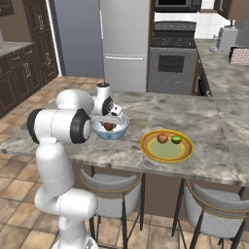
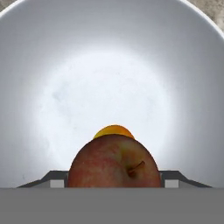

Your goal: Take the fruits from the plate on the dining counter and place two fruits in each bowl.

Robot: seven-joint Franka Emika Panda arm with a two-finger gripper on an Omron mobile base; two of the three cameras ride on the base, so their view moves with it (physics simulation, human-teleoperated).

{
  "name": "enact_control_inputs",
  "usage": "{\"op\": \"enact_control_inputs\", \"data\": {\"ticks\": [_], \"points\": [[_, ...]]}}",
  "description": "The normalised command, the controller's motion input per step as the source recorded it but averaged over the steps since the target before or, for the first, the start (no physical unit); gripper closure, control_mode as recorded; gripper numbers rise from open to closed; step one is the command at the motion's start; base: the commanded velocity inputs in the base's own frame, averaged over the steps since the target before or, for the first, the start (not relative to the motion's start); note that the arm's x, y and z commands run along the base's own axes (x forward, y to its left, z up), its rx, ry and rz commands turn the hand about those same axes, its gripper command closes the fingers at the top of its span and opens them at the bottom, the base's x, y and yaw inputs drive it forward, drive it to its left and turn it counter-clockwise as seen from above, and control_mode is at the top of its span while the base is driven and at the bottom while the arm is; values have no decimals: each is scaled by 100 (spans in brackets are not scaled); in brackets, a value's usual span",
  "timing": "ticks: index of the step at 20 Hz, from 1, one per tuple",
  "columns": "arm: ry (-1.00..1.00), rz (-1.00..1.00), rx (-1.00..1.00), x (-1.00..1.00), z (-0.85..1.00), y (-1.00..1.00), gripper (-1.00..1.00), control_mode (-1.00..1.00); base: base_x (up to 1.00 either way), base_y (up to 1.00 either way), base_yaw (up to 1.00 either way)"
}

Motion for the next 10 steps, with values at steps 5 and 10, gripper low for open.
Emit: {"op": "enact_control_inputs", "data": {"ticks": [5, 10], "points": [[0, 0, 0, 0, 0, 0, -100, -100, 0, 0, 0], [-1, 0, 0, 0, 0, 0, -100, -100, 0, 0, 0]]}}
